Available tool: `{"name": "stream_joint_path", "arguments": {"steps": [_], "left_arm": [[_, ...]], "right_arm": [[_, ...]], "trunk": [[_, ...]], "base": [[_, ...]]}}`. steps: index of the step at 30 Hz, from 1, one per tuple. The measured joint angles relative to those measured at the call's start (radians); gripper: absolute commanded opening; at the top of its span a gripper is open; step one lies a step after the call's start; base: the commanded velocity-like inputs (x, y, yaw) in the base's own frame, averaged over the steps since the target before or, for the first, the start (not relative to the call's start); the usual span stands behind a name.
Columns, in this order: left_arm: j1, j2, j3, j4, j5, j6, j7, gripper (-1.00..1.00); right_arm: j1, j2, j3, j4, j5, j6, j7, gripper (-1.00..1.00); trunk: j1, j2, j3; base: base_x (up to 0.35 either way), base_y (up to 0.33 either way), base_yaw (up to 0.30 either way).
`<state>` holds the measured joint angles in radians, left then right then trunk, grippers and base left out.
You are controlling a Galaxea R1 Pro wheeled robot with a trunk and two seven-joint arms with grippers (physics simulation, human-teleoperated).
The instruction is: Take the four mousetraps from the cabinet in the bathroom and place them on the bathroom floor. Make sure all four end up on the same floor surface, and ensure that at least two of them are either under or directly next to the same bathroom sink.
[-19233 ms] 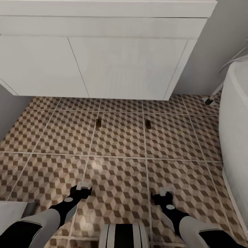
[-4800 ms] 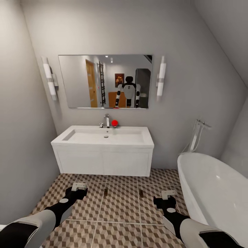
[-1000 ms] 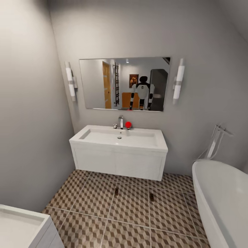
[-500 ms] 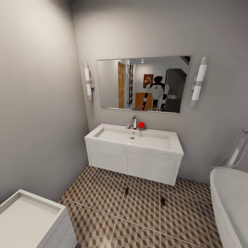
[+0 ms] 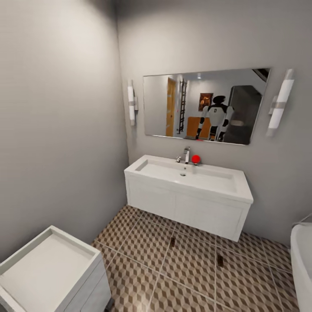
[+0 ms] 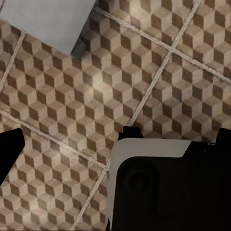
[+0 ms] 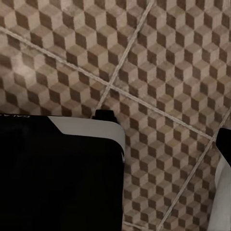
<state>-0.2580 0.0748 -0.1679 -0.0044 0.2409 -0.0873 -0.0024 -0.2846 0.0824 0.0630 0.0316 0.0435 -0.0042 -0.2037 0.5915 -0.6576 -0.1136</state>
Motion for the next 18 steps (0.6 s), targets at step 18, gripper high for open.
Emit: {"name": "stream_joint_path", "arguments": {"steps": [18], "left_arm": [[0.043, 0.000, 0.000, -0.001, 0.023, -0.002, 0.000, 1.00]], "right_arm": [[0.024, -0.001, -0.001, -0.001, 0.001, -0.011, 0.000, 1.00]], "trunk": [[0.000, 0.000, 0.003]], "base": [[0.000, 0.000, 0.270]]}}
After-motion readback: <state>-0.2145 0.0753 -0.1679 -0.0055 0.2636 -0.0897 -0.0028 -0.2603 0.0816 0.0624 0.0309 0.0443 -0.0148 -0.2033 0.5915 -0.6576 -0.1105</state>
